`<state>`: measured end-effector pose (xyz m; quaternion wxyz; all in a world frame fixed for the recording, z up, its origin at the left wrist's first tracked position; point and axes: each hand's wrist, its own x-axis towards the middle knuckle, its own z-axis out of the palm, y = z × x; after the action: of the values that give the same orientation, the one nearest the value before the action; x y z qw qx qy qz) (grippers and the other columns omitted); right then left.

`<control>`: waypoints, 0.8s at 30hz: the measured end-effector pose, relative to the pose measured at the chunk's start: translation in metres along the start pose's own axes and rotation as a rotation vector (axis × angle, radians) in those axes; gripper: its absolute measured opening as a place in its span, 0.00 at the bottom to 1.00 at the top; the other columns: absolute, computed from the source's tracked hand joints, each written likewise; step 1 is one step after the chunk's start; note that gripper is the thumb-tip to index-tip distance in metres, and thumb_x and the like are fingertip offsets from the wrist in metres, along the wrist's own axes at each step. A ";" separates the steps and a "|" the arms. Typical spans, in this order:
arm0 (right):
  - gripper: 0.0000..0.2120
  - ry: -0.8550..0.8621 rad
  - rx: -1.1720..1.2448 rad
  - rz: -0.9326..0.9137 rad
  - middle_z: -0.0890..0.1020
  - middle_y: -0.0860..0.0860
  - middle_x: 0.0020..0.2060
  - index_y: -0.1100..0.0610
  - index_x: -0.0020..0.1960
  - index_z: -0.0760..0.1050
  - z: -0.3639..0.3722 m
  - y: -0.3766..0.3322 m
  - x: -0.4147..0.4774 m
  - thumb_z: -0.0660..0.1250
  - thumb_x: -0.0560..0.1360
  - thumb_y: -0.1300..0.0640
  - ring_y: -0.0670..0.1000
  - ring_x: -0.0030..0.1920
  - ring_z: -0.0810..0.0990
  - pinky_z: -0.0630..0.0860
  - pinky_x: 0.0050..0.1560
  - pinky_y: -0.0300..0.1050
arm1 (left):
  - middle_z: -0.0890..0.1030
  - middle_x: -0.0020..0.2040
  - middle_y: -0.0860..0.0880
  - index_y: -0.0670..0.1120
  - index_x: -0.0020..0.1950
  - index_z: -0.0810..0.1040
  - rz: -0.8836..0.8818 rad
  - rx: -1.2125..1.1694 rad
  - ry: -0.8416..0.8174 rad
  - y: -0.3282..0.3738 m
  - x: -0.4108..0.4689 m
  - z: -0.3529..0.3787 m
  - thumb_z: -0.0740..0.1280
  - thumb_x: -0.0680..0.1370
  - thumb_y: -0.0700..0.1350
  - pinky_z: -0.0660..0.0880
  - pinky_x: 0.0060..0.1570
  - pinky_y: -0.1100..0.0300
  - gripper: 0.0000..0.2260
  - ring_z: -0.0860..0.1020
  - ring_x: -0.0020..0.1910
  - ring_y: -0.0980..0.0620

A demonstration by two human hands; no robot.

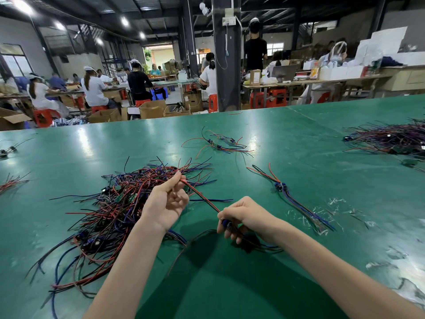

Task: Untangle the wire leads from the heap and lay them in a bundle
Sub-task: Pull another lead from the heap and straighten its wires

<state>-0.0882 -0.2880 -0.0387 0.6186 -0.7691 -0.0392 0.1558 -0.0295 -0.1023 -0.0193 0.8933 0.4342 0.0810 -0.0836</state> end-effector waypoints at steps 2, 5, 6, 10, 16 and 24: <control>0.14 0.016 0.005 0.018 0.78 0.56 0.26 0.61 0.32 0.80 0.000 0.000 0.001 0.64 0.74 0.60 0.50 0.22 0.72 0.72 0.24 0.37 | 0.74 0.25 0.51 0.42 0.27 0.81 -0.052 -0.019 -0.026 0.000 0.000 0.000 0.68 0.75 0.43 0.68 0.20 0.68 0.16 0.65 0.20 0.58; 0.14 0.031 0.003 0.023 0.78 0.56 0.26 0.62 0.32 0.81 -0.001 0.001 0.001 0.64 0.74 0.60 0.50 0.22 0.72 0.72 0.24 0.37 | 0.74 0.25 0.52 0.41 0.28 0.81 -0.088 -0.036 -0.032 -0.001 0.000 -0.001 0.68 0.74 0.43 0.68 0.21 0.69 0.15 0.64 0.20 0.59; 0.14 0.033 -0.001 0.023 0.78 0.56 0.26 0.62 0.32 0.81 -0.001 0.001 0.002 0.63 0.74 0.60 0.50 0.22 0.72 0.72 0.24 0.37 | 0.74 0.25 0.52 0.41 0.28 0.81 -0.111 -0.063 -0.057 -0.001 0.000 -0.001 0.69 0.72 0.43 0.68 0.21 0.69 0.13 0.65 0.21 0.59; 0.13 0.040 -0.020 0.037 0.78 0.56 0.26 0.62 0.33 0.80 -0.002 0.002 0.002 0.63 0.73 0.60 0.49 0.22 0.72 0.71 0.24 0.37 | 0.75 0.26 0.52 0.42 0.30 0.81 -0.122 -0.051 -0.137 -0.003 -0.003 0.001 0.70 0.68 0.45 0.69 0.22 0.69 0.09 0.66 0.22 0.59; 0.14 0.018 -0.051 -0.017 0.79 0.55 0.27 0.59 0.31 0.80 0.000 0.003 0.003 0.64 0.73 0.60 0.49 0.23 0.73 0.72 0.25 0.38 | 0.80 0.29 0.56 0.45 0.40 0.83 0.479 0.445 0.236 -0.011 0.010 -0.010 0.72 0.73 0.44 0.71 0.29 0.70 0.04 0.70 0.25 0.62; 0.14 -0.155 -0.028 -0.117 0.81 0.51 0.27 0.59 0.34 0.82 0.002 0.003 -0.001 0.64 0.76 0.60 0.47 0.25 0.75 0.72 0.25 0.37 | 0.81 0.32 0.52 0.52 0.36 0.82 0.753 0.817 0.312 -0.021 0.018 -0.020 0.73 0.73 0.48 0.75 0.41 0.57 0.06 0.75 0.32 0.54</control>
<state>-0.0906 -0.2873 -0.0416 0.6110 -0.7597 -0.1338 0.1778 -0.0178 -0.1010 -0.0515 0.5988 0.7500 0.0127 0.2807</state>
